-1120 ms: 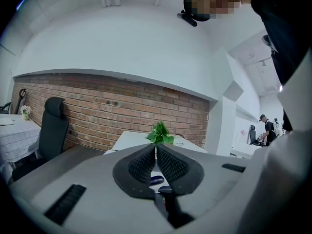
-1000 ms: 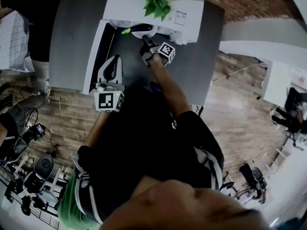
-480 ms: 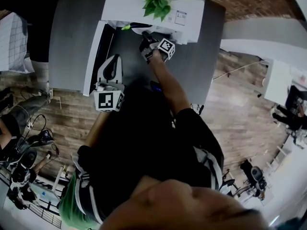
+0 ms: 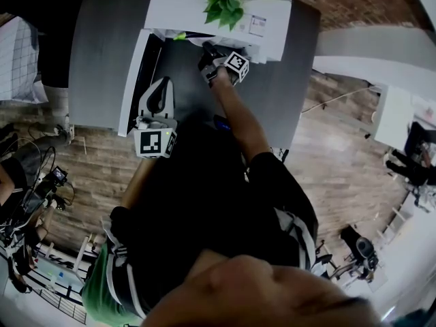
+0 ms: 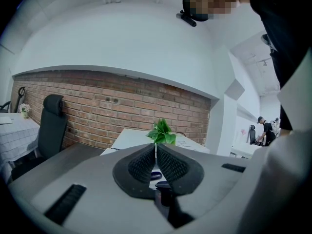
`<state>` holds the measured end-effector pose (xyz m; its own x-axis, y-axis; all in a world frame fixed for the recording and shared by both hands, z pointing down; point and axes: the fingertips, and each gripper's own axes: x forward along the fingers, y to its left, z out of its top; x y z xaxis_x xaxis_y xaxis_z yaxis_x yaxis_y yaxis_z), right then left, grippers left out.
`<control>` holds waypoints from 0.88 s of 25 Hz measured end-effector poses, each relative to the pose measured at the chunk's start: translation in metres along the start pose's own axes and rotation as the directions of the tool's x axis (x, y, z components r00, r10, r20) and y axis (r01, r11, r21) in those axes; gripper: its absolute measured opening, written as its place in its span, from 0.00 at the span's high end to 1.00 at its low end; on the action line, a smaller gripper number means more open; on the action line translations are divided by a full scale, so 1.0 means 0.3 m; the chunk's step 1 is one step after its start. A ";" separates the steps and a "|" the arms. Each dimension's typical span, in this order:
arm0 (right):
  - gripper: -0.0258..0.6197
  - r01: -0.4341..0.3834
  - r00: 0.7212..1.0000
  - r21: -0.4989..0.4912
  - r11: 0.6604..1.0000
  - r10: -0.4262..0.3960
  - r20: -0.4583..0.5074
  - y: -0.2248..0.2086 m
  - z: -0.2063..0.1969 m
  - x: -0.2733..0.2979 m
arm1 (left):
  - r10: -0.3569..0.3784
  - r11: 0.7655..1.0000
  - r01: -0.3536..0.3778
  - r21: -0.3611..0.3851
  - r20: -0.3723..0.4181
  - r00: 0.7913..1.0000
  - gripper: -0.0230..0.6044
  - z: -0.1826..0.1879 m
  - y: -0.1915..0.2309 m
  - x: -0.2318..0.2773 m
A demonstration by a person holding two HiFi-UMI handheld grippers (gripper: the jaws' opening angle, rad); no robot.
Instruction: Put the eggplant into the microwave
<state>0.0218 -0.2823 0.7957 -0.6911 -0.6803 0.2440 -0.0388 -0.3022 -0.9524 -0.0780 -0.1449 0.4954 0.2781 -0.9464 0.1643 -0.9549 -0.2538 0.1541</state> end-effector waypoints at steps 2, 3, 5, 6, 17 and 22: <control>0.90 0.002 1.000 0.000 1.000 -0.002 -0.001 0.001 0.005 0.007 | 0.002 1.000 -0.002 -0.001 -0.001 1.000 0.90 -0.001 0.001 0.000; 0.90 0.004 1.000 0.001 1.000 -0.004 0.000 -0.001 0.008 0.010 | 0.002 1.000 -0.002 -0.001 -0.002 1.000 0.90 -0.002 0.001 0.001; 0.90 0.009 1.000 0.005 1.000 -0.009 0.003 -0.004 0.012 0.016 | 0.003 1.000 -0.003 -0.002 -0.004 1.000 0.90 -0.003 0.001 0.004; 0.90 0.009 1.000 0.007 1.000 -0.009 0.004 -0.004 0.013 0.018 | 0.003 1.000 -0.003 -0.002 -0.004 1.000 0.90 -0.003 0.001 0.004; 0.90 0.007 1.000 0.014 1.000 -0.007 0.008 -0.003 0.019 0.039 | 0.003 1.000 -0.003 -0.011 -0.005 1.000 0.90 -0.005 0.004 0.016; 0.90 0.004 1.000 0.016 1.000 -0.004 0.018 0.001 0.018 0.038 | 0.000 1.000 0.000 -0.013 -0.004 1.000 0.90 -0.005 -0.002 0.022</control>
<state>0.0179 -0.2937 0.7993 -0.6781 -0.6908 0.2511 -0.0299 -0.3154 -0.9485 -0.0755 -0.1508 0.4980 0.2784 -0.9457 0.1679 -0.9535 -0.2512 0.1665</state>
